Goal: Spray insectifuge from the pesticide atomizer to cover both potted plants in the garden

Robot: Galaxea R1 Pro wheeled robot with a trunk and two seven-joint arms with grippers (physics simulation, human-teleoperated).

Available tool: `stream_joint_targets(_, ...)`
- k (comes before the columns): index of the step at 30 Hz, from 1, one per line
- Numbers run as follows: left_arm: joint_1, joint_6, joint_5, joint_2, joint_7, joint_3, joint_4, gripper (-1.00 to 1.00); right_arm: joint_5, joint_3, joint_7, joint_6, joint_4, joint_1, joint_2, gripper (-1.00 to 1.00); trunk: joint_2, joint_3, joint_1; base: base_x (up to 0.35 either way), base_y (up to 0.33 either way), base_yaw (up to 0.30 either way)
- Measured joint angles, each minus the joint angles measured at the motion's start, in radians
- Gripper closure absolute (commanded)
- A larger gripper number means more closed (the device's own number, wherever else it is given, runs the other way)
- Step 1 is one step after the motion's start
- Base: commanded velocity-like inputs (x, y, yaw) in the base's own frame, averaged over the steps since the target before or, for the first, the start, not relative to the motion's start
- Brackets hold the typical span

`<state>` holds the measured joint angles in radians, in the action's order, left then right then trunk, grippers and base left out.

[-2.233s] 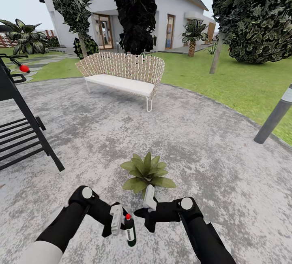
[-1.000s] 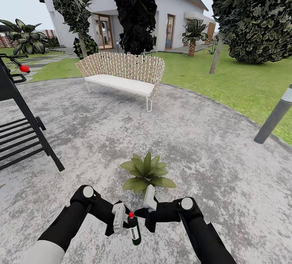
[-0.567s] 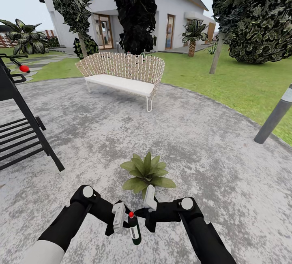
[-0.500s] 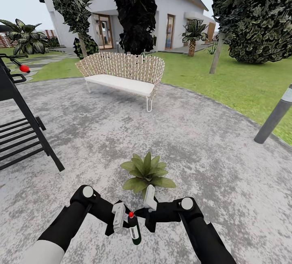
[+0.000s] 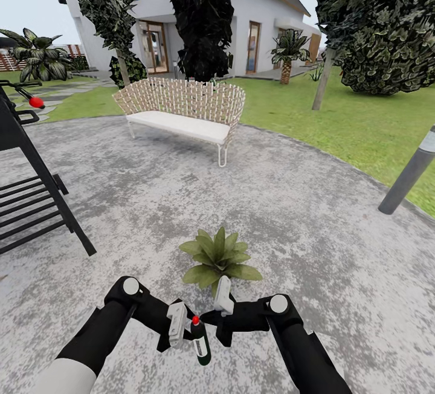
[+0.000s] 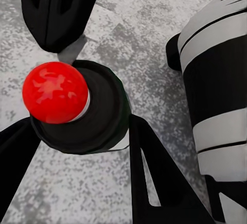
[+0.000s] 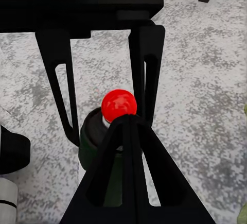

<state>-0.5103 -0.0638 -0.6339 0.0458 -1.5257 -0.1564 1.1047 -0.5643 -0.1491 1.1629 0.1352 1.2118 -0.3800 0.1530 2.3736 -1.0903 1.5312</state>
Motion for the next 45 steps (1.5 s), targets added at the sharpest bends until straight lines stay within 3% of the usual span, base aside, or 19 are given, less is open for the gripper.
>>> stream_joint_targets(8, 0.000, 0.000, 0.002, -0.003, 0.002, 0.000, 0.000, 1.00, 0.000, 0.000, 0.000, 0.000, 0.000, 0.000, 0.000, 1.00, 0.000, 0.000, 0.000, 0.000, 0.000, 0.000)
stream_joint_targets(11, 0.000, -0.001, 0.022, -0.003, 0.004, -0.001, -0.001, 1.00, 0.002, 0.000, 0.000, 0.000, 0.000, 0.000, 0.000, 1.00, 0.000, 0.000, 0.000, 0.000, 0.000, 0.000)
stream_joint_targets(32, 0.002, 0.005, 0.030, 0.002, 0.009, 0.000, -0.013, 1.00, 0.000, 0.000, 0.000, 0.000, -0.003, 0.000, 0.000, 1.00, 0.000, 0.000, 0.000, 0.000, 0.000, 0.000)
stream_joint_targets(33, 0.006, 0.008, 0.012, 0.059, 0.026, 0.012, -0.017, 1.00, -0.005, 0.001, 0.001, 0.000, -0.002, 0.000, -0.002, 1.00, 0.000, 0.000, 0.000, 0.000, 0.000, 0.000)
stream_joint_targets(34, 0.006, 0.008, 0.011, 0.089, 0.028, 0.012, -0.018, 1.00, -0.006, 0.001, 0.001, 0.000, -0.002, 0.000, -0.003, 1.00, 0.000, 0.000, 0.000, 0.000, 0.000, 0.000)
stream_joint_targets(40, 0.006, 0.008, 0.010, 0.137, 0.030, 0.014, -0.026, 1.00, -0.009, 0.003, 0.002, 0.000, -0.003, 0.000, -0.005, 1.00, 0.000, 0.000, 0.000, 0.000, 0.000, 0.000)
stream_joint_targets(45, 0.007, 0.009, 0.009, 0.152, 0.030, 0.014, -0.026, 1.00, -0.010, 0.003, 0.003, 0.000, -0.004, 0.000, -0.009, 1.00, 0.000, 0.000, 0.000, 0.000, 0.000, 0.000)
